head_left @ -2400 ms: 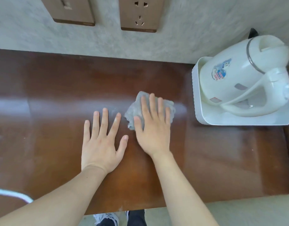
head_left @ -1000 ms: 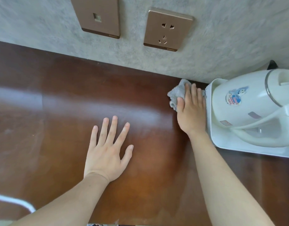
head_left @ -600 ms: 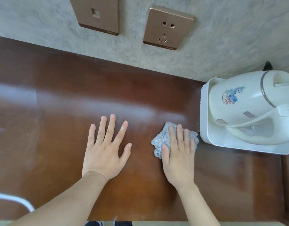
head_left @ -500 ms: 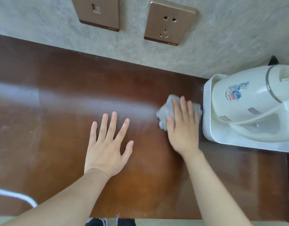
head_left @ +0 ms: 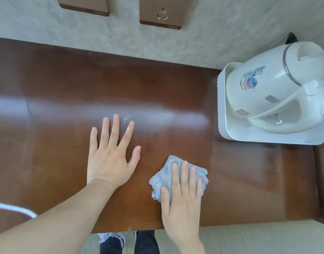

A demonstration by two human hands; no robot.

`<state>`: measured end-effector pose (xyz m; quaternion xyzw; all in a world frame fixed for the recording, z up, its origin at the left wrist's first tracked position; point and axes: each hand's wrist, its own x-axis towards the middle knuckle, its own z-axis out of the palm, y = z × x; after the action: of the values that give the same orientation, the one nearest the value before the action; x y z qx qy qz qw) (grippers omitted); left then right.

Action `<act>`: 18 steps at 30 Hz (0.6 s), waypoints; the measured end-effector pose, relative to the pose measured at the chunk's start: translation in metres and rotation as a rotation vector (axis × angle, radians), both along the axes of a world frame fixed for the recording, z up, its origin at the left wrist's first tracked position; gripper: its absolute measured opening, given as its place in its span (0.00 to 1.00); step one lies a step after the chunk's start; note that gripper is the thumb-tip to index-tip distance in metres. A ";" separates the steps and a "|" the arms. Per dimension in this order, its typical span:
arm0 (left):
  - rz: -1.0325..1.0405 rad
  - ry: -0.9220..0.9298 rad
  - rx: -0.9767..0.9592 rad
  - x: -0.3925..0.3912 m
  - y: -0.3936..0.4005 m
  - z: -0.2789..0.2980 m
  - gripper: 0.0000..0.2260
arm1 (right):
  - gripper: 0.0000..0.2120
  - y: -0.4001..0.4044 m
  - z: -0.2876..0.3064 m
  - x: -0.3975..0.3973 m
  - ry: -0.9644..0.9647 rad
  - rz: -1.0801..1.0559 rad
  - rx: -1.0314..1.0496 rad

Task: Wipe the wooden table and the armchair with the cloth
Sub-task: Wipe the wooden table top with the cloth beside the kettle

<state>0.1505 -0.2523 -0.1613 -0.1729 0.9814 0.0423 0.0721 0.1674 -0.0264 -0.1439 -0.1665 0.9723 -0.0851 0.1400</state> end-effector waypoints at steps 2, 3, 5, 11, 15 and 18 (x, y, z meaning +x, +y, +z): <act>0.001 0.001 0.000 0.000 0.000 0.001 0.30 | 0.28 -0.003 -0.002 -0.001 -0.004 0.015 0.015; 0.000 -0.005 -0.004 0.000 0.001 0.001 0.30 | 0.28 -0.007 -0.003 -0.015 0.010 0.047 0.026; -0.001 -0.005 -0.005 0.000 0.001 0.002 0.30 | 0.28 -0.023 -0.001 -0.059 0.044 0.114 0.035; 0.001 0.014 -0.027 -0.001 0.001 0.001 0.30 | 0.28 -0.089 -0.003 -0.235 0.095 0.103 0.014; 0.008 0.021 -0.031 -0.002 0.000 0.000 0.30 | 0.28 -0.105 -0.007 -0.267 0.044 0.086 -0.030; 0.009 0.014 -0.025 -0.002 0.000 0.000 0.30 | 0.28 -0.089 -0.007 -0.218 0.085 0.083 -0.049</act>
<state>0.1485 -0.2520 -0.1609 -0.1781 0.9815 0.0316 0.0627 -0.0505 -0.1152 -0.1513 -0.2134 0.9673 -0.0956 0.0978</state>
